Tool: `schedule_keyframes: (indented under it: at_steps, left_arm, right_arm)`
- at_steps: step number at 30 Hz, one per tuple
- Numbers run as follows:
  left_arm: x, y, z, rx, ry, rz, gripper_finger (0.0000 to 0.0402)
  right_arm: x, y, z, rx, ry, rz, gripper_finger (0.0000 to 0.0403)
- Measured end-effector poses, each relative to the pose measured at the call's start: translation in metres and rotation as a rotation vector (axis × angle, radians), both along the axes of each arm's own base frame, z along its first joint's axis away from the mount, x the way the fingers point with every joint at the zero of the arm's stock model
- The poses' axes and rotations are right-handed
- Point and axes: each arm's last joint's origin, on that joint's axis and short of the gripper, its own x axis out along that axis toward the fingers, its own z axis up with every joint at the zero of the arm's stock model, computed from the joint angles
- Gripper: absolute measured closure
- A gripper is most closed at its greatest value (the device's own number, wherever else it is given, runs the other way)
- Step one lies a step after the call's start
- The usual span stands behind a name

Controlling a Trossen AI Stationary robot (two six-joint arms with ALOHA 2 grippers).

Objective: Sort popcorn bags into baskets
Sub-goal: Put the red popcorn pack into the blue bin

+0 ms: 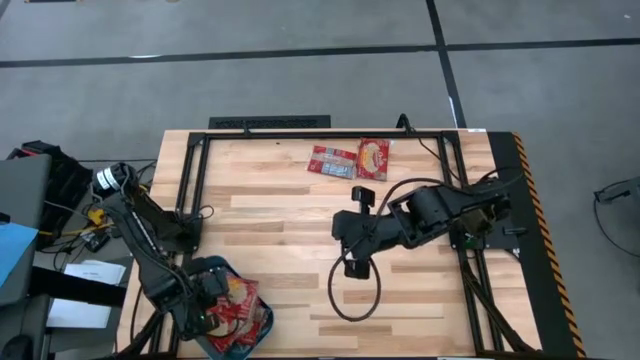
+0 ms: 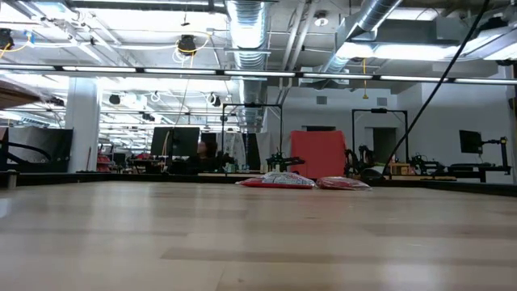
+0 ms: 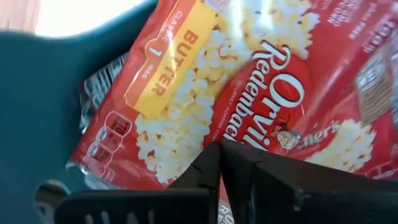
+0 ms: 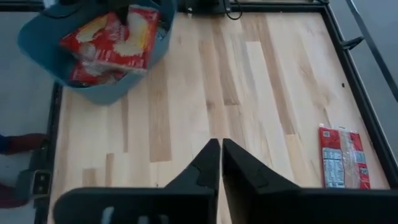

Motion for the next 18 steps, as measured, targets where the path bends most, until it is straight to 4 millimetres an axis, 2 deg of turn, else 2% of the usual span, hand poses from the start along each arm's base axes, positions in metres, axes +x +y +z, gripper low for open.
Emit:
schedule_keyframes:
  at_steps: [6,10,15,18]
  left_arm:
    - [0.005,-0.001,0.016,0.008,-0.162,-0.004,0.0401]
    - [0.009,0.0,0.023,0.056,-0.269,0.035,0.0401]
    - [0.015,0.002,0.007,0.153,-0.271,0.046,0.0401]
    - [0.021,-0.001,-0.003,0.191,-0.241,0.005,0.0401]
  right_arm:
    - [0.026,-0.022,-0.02,-0.013,0.071,-0.048,0.0324]
    - [0.047,-0.029,-0.043,-0.002,0.142,-0.055,0.0311]
    - [0.059,-0.031,-0.054,0.022,0.167,-0.003,0.0313]
    - [0.059,-0.03,-0.061,0.014,0.218,0.013,0.0317]
